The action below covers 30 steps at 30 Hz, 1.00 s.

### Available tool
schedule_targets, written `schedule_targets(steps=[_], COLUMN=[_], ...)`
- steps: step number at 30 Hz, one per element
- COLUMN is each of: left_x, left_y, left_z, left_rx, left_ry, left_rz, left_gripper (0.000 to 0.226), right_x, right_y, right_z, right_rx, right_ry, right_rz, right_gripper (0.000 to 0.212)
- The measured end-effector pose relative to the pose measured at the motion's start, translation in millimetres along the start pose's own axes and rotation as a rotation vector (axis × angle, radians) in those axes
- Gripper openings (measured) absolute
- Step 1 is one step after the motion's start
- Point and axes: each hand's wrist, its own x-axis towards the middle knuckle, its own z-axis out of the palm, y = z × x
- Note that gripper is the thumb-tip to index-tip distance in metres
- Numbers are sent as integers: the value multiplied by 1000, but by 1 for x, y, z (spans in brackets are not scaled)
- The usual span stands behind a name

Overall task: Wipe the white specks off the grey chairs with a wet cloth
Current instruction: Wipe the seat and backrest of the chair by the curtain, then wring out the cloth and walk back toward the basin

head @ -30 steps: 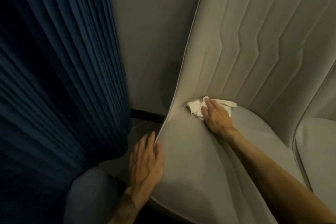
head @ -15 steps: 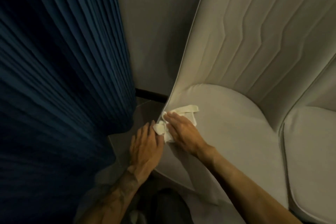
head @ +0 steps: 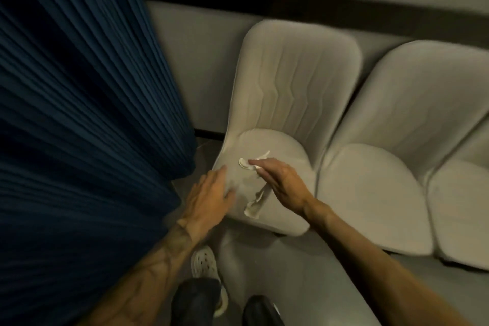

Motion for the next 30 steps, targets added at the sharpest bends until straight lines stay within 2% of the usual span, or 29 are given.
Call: schedule_targets(steps=[4,6,10,13,17,19,23,26,28,30], left_x=[-55,-81,-128,-161,-205,-225,-253,-270,-280,-288], left_y=[95,135,198,242,301,326,371,410,442,480], left_z=[-72,-99,-128,-134,-124,-111,-76,-48,-28,-6], left_rx=[-51,-29,7,39,33,31,23,32,18,19], left_ry=[77,123,212,234,219,195,173,175,160,156], left_rz=[132,255,421,486,606,631,646,661,665,663], left_gripper=[69,56,9,6,13,3,5,8,6,8], right_x=[-67,-99,-161,-213,-294,-331,-395,-445,-478,-508], right_y=[-64,-88,-113,-117,-112,-104,-77,-41,-14,13], right_z=[-88,-123,-172,-195,-199,-194,-180,-182,-193,-208], right_rx=[24,48,55,54,88,96,158,174,236,292], right_ry=[-51,-46,25,108,237,260,275,317,314,273], right_rz=[-25,-17,-26,31,158,252,464,594,624,594], right_gripper=[34,35,38,38,41,51,72,69,72,88])
